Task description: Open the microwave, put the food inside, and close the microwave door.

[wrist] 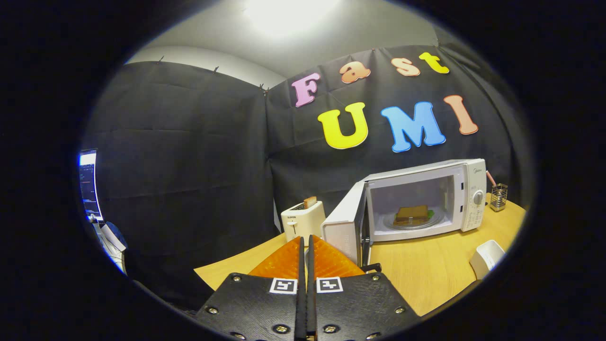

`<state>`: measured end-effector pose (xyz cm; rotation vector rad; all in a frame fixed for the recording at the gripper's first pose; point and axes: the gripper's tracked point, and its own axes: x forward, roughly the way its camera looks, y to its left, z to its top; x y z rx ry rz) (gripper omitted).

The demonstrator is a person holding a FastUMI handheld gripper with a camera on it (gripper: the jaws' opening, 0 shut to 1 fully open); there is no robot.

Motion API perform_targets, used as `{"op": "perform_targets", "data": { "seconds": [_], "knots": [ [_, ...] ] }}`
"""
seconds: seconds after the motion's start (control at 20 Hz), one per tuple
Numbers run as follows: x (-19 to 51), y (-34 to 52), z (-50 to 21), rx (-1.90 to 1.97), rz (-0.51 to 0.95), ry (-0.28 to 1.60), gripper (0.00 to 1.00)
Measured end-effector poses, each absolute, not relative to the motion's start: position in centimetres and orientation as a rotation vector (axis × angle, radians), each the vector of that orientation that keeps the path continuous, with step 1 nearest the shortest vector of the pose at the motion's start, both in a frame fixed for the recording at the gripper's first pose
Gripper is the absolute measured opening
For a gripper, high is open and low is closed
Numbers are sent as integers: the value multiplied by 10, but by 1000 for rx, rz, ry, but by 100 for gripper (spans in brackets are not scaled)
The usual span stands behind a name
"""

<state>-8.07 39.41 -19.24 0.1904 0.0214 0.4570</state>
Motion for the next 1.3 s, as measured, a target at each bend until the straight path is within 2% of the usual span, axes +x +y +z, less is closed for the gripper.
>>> {"op": "perform_targets", "data": {
  "seconds": [0.5, 0.8, 1.3],
  "knots": [
    [-56, 292, -186, 132, 252, -41, 1],
    [-21, 224, -192, 103, 109, -33, 1],
    [60, 140, -194, 111, -27, 13, 1]
  ]
}}
